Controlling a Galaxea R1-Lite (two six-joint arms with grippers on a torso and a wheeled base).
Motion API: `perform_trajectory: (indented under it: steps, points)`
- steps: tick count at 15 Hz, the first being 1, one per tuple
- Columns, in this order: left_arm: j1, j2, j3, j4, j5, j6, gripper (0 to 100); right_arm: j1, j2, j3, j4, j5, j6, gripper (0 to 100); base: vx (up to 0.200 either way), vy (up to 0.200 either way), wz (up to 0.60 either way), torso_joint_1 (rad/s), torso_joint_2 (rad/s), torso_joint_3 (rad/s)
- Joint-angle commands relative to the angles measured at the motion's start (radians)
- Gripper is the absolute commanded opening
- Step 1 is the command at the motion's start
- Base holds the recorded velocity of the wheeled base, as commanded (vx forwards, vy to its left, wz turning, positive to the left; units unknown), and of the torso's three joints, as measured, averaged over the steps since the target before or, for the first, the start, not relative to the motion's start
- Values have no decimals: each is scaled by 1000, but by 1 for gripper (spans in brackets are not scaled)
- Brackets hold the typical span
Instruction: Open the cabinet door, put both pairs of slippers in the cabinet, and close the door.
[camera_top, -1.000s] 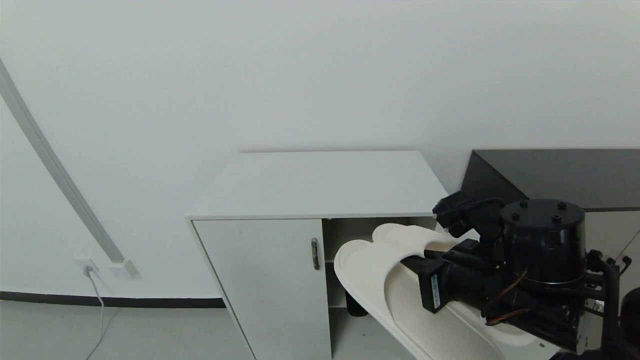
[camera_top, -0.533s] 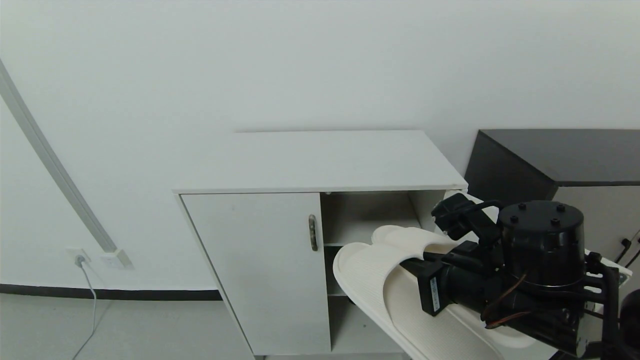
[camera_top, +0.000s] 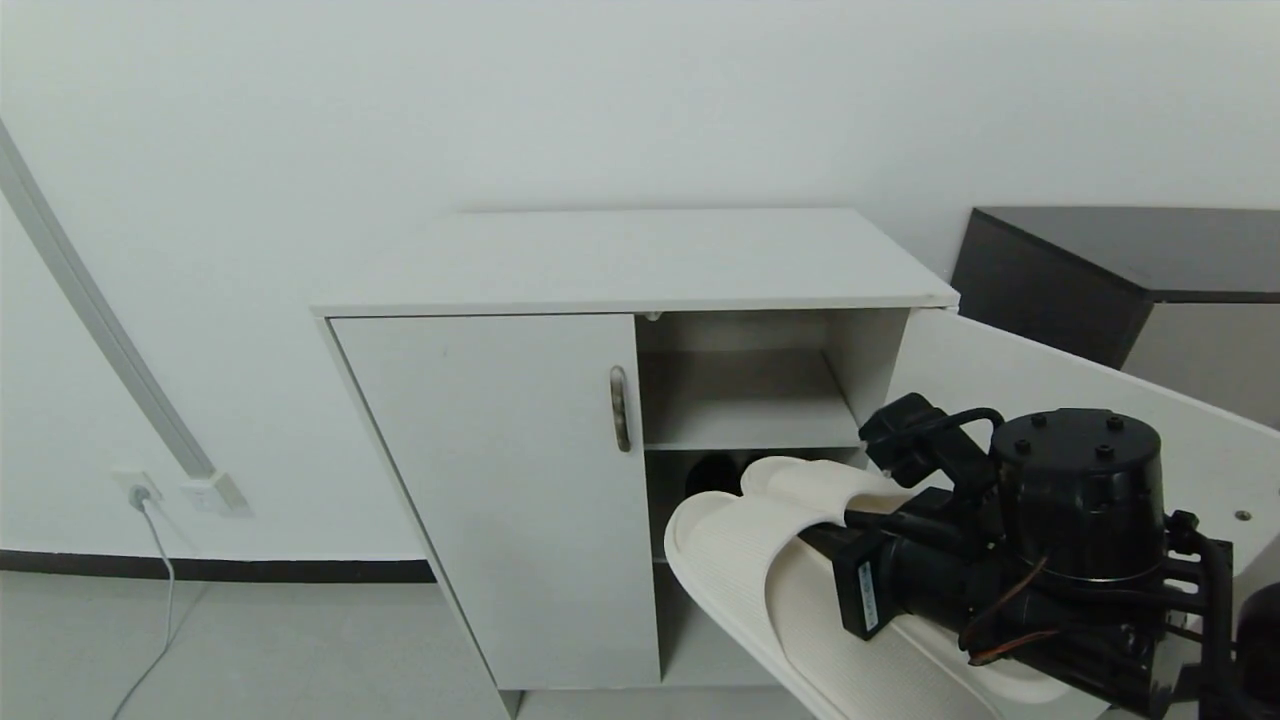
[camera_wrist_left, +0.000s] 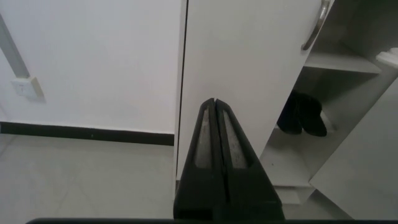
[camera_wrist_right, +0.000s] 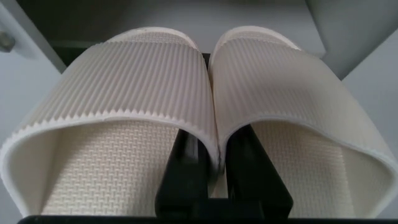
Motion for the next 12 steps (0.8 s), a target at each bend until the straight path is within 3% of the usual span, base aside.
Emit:
perform_trajectory:
  steps: [1,12]
  points:
    - [0,0,0,0,0,0,0,0,4,0,-1,0,0,0,0,0,0,-149,466,330]
    - [0,0,0,0,0,0,0,2,9,0,-4,0,0,0,0,0,0,-77,445,362]
